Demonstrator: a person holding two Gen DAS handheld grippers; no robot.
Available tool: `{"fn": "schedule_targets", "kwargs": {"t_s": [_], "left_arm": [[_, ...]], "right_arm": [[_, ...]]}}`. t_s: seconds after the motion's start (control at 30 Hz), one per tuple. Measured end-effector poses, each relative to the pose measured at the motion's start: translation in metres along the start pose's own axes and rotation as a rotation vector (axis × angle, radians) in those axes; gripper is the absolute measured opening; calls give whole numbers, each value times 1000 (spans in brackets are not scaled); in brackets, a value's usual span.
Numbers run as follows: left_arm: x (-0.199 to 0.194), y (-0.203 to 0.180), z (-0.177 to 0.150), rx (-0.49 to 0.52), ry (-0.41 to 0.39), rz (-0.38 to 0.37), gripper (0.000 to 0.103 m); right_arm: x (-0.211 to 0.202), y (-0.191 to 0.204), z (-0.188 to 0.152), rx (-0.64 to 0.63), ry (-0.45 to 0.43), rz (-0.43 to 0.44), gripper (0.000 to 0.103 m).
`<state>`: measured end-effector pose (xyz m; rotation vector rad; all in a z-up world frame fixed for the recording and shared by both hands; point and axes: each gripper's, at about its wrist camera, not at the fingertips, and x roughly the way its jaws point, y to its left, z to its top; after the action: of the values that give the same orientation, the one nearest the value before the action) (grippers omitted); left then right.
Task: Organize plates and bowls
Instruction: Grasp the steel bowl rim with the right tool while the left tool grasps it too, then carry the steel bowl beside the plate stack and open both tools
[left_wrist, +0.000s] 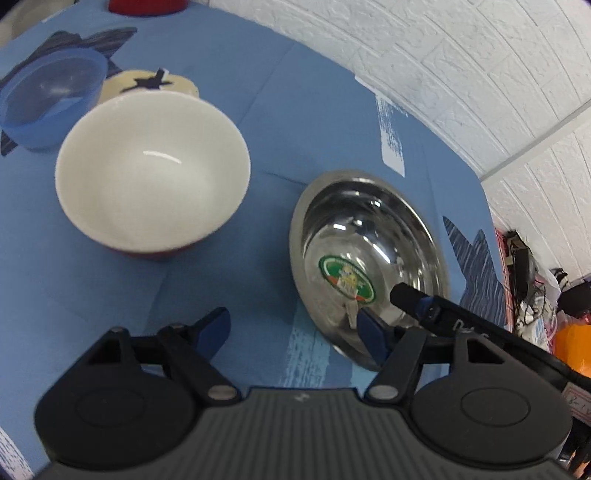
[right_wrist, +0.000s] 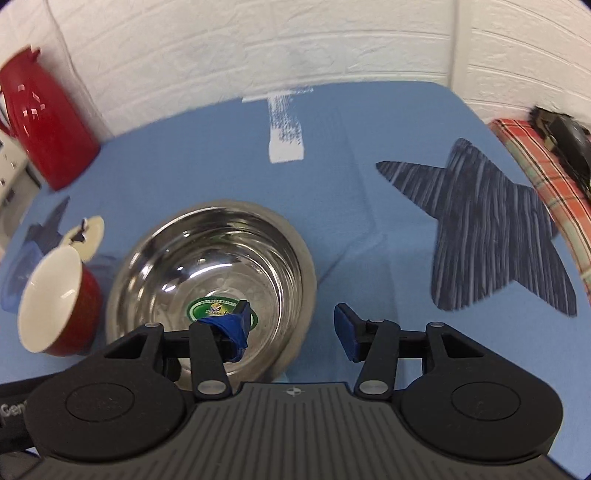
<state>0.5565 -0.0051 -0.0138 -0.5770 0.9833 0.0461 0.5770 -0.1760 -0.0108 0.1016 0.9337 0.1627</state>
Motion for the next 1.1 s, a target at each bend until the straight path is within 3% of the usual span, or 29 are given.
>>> {"fn": "schedule_targets", "kwargs": {"t_s": [0.13,0.2,0.23,0.33,0.57,0.87,1.1], "left_arm": [[6,-2,4,21,-10,14,64],[7,-5,5,51,-6,23,52],[8,-8,5,82,2,19,32],[8,-9,1,119,46,-15,16],[-35,3,-30,180,97,-72,16],[-128,44,-120,322,183,-124,17],[-171,83,-180,460,212,-152,18]], "right_arm": [[13,0,2,-37,-5,-13,36],[12,0,-1,-53,-22,13,30],[10,-2,-3,-30,-26,30,27],[3,-3,-9,12,-33,82,18],[-44,6,-50,-17,-8,94,19],[-134,33,-156,-22,41,118,24],[-165,60,-230,-31,50,107,25]]}}
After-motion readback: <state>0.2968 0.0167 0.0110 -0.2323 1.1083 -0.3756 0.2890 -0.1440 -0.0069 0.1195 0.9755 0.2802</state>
